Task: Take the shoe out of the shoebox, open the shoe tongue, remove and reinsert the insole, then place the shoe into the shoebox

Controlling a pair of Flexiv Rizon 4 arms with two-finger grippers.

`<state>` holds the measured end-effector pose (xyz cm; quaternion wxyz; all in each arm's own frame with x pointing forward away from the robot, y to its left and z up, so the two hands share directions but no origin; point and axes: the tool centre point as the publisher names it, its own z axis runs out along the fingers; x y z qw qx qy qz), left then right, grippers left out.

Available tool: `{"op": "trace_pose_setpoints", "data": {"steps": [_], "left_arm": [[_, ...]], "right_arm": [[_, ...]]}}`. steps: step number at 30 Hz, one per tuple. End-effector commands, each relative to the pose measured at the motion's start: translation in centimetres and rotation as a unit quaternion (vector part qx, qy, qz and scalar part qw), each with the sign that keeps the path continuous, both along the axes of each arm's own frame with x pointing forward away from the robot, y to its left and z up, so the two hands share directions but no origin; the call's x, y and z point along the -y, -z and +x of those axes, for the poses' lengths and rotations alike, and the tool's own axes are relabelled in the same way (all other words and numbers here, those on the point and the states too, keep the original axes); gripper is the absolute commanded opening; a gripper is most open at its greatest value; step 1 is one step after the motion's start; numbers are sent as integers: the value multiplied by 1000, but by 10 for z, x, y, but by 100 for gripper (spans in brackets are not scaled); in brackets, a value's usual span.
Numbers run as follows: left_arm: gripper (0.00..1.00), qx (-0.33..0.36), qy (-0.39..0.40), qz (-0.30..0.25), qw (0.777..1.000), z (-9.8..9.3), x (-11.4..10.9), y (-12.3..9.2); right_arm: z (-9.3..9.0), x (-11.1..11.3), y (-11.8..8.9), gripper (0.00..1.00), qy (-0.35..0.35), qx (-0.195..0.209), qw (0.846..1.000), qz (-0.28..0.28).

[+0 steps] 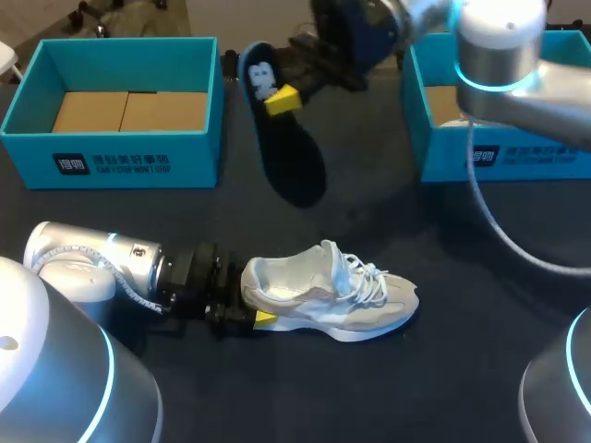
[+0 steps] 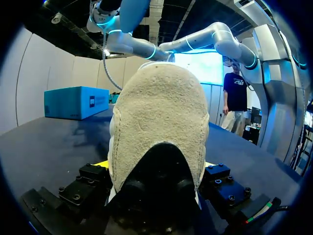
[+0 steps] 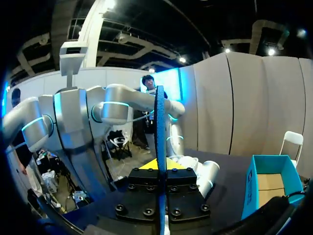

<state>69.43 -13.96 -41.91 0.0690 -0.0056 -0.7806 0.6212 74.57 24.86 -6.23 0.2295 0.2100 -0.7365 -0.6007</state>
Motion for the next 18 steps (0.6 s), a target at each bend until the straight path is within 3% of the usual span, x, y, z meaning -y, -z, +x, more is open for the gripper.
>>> {"op": "trace_pose_setpoints", "data": {"steps": [1, 7, 8, 12, 13, 15, 18], "left_arm": [[0, 0, 0, 1, 1000, 0, 1, 0], [0, 0, 0, 1, 1000, 0, 1, 0], [0, 0, 0, 1, 1000, 0, 1, 0], [0, 0, 0, 1, 1000, 0, 1, 0], [0, 0, 0, 1, 1000, 0, 1, 0], [0, 0, 0, 1, 1000, 0, 1, 0], [0, 0, 0, 1, 1000, 0, 1, 0]], "right_arm": [[-23, 16, 2, 0, 51, 5, 999, 10], [-23, 16, 2, 0, 51, 5, 999, 10], [-16, 10, 4, 0, 42, 2, 999, 30], [-13, 29, -31, 0, 119, -52, 991, -5], [-13, 29, -31, 0, 119, -52, 991, -5], [-25, 43, -53, 0, 148, -71, 986, -11], [-38, 54, -65, 0, 175, -94, 980, -2]]}}
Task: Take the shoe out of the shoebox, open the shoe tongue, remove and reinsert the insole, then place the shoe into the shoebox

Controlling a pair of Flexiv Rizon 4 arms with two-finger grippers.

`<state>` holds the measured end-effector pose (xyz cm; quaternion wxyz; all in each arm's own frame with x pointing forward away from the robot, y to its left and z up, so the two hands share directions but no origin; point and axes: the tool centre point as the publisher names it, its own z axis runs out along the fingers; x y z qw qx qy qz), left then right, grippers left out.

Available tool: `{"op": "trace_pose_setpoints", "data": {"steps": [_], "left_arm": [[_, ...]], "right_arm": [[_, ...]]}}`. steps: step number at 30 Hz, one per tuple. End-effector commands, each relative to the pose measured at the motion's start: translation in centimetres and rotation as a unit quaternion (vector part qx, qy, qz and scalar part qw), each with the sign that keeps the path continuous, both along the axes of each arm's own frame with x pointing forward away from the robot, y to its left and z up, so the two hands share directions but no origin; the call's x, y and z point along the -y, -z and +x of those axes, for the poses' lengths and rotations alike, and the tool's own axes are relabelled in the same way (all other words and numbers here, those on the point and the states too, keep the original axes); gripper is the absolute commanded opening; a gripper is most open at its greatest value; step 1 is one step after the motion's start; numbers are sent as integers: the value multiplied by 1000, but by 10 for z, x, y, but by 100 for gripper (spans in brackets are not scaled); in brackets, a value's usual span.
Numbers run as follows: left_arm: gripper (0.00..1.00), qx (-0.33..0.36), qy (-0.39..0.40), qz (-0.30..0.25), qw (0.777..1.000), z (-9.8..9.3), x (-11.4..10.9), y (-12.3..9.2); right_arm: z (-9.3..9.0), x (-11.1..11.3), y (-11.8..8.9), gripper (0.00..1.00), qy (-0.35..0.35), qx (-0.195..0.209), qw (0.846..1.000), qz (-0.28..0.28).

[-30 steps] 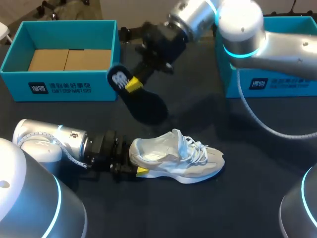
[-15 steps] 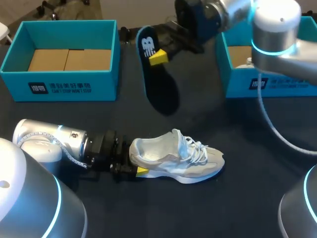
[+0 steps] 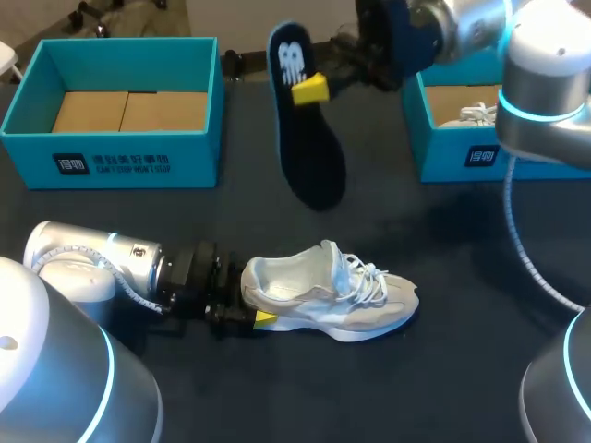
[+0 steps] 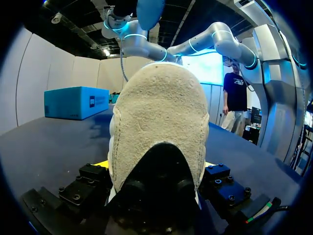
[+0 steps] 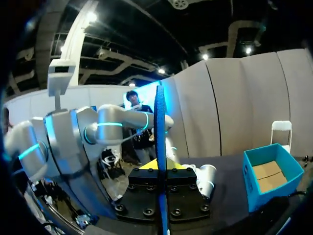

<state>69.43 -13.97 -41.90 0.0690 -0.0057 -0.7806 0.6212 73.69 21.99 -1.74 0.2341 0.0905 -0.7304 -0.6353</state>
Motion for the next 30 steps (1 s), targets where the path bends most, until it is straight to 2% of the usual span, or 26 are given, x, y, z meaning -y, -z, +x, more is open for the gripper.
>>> {"op": "trace_pose_setpoints", "data": {"steps": [1, 2, 3, 16, 17, 19, 23, 30], "left_arm": [[0, 0, 0, 1, 1000, 0, 1, 0], [0, 0, 0, 1, 1000, 0, 1, 0], [0, 0, 0, 1, 1000, 0, 1, 0], [0, 0, 0, 1, 1000, 0, 1, 0], [0, 0, 0, 1, 1000, 0, 1, 0], [0, 0, 0, 1, 1000, 0, 1, 0], [0, 0, 0, 1, 1000, 0, 1, 0], [0, 0, 0, 1, 1000, 0, 1, 0]], "right_arm": [[-32, 27, -21, 0, 89, -22, 996, -13], [-38, 30, -23, 0, 88, -49, 995, -28], [-42, 33, -24, 0, 89, -59, 994, -37], [-42, 33, -24, 0, 89, -59, 994, -37], [-41, 35, -30, 0, 97, -51, 994, -13], [-46, 48, -43, 0, 136, -48, 990, -4], [-61, 68, -60, 0, 164, -54, 985, 17], [-79, 83, -65, 0, 205, -80, 975, -17]]}}
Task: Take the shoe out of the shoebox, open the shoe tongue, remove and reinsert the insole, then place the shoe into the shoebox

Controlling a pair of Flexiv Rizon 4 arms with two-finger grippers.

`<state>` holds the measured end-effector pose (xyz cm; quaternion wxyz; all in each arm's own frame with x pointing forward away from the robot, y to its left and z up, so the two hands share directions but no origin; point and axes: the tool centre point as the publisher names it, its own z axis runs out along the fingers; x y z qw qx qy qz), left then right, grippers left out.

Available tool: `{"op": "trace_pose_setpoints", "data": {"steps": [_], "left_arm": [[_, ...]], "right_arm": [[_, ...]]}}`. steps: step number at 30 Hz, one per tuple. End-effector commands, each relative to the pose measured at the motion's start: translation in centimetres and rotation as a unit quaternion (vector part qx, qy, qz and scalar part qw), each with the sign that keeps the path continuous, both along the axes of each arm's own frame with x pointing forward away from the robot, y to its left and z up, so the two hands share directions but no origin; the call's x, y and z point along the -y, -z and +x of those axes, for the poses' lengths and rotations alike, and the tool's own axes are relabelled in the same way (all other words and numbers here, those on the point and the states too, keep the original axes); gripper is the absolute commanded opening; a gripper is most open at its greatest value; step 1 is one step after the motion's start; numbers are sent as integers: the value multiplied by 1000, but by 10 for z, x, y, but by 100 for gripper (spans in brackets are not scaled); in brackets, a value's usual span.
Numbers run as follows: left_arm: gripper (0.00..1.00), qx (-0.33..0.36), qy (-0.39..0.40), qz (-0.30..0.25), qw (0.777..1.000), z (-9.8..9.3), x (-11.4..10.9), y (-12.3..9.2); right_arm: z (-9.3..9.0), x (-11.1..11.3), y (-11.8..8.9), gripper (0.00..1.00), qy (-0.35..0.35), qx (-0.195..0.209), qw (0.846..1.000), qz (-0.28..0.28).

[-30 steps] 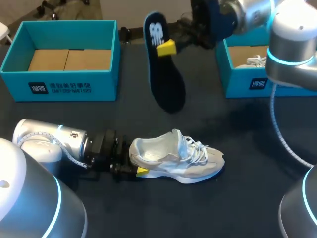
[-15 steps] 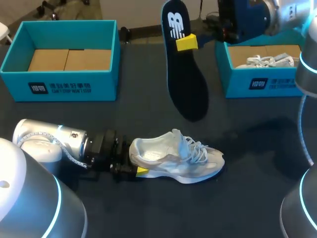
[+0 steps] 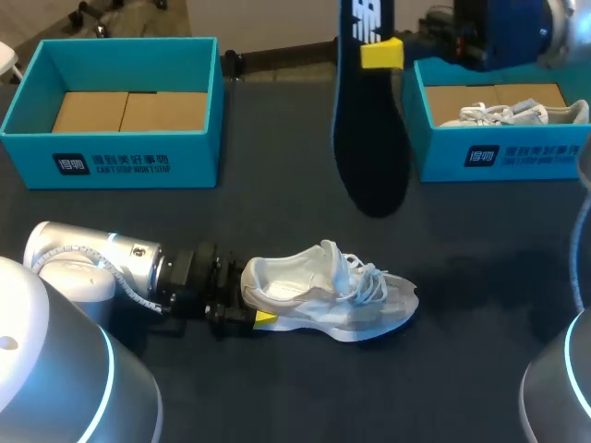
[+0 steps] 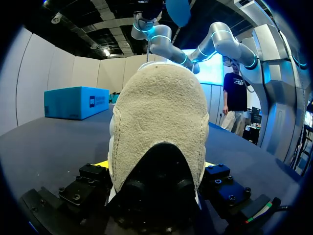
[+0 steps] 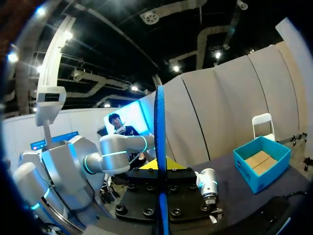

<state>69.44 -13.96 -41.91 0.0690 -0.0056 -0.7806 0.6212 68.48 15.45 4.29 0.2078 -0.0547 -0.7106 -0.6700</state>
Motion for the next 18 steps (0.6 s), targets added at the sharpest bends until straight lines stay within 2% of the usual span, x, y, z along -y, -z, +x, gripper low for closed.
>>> {"op": "trace_pose_setpoints", "data": {"steps": [1, 6, 7, 8, 18], "left_arm": [[0, 0, 0, 1, 1000, 0, 1, 0], [0, 0, 0, 1, 1000, 0, 1, 0], [0, 0, 0, 1, 1000, 0, 1, 0], [0, 0, 0, 1, 1000, 0, 1, 0], [0, 0, 0, 1, 1000, 0, 1, 0]], "right_arm": [[-29, 19, -5, 0, 79, -7, 996, -32], [-46, 30, -13, 0, 98, -19, 994, -50], [-50, 32, -14, 0, 99, -29, 993, -65], [-56, 37, -17, 0, 108, -22, 991, -79], [-56, 37, -17, 0, 108, -22, 991, -79]]}}
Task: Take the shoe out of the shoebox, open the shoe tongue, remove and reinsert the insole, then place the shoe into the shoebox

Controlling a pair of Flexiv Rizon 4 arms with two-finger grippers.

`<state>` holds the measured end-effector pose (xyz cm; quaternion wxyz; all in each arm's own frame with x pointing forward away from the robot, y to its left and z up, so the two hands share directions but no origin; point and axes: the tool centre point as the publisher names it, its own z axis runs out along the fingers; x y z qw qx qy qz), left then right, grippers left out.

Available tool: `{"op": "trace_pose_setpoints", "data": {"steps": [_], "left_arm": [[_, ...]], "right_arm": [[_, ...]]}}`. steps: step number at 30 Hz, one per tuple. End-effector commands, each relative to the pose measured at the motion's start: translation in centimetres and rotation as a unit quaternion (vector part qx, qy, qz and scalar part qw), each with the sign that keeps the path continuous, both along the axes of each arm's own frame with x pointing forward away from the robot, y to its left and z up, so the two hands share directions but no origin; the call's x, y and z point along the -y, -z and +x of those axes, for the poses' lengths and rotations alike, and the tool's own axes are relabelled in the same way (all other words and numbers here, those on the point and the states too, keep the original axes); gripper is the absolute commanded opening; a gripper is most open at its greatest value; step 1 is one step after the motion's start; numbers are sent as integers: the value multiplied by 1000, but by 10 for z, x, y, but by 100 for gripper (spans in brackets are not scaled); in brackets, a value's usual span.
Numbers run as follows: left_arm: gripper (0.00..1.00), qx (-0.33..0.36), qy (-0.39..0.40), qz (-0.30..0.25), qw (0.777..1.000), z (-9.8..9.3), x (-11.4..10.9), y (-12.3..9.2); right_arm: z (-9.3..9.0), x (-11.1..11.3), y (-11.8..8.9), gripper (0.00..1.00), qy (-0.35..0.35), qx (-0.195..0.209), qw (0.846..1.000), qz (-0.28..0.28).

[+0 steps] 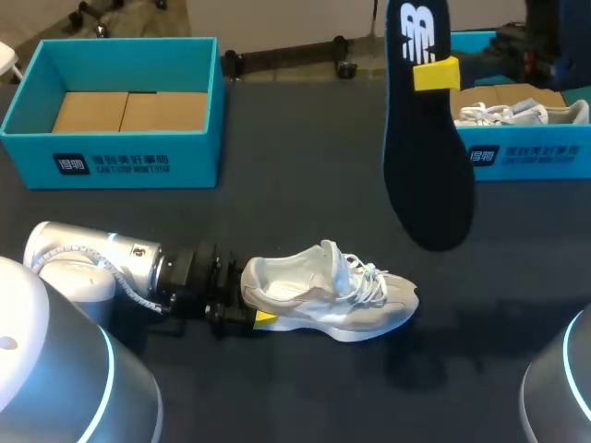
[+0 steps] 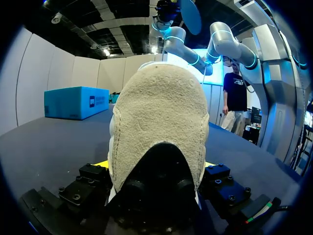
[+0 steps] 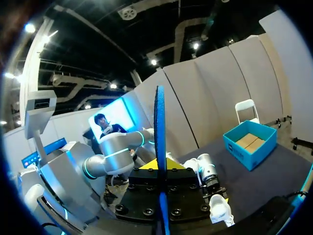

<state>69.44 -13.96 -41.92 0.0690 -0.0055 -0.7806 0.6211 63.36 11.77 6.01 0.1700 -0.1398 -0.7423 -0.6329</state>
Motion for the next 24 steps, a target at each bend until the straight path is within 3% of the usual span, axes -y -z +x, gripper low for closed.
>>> {"op": "trace_pose_setpoints", "data": {"steps": [1, 13, 24], "left_arm": [[0, 0, 0, 1, 1000, 0, 1, 0], [0, 0, 0, 1, 1000, 0, 1, 0], [0, 0, 0, 1, 1000, 0, 1, 0]], "right_arm": [[-5, 0, 0, 0, 31, 5, 999, -13], [-36, 15, 0, 0, 55, -36, 998, -6], [-41, 17, 5, 0, 63, -66, 996, 10]]}}
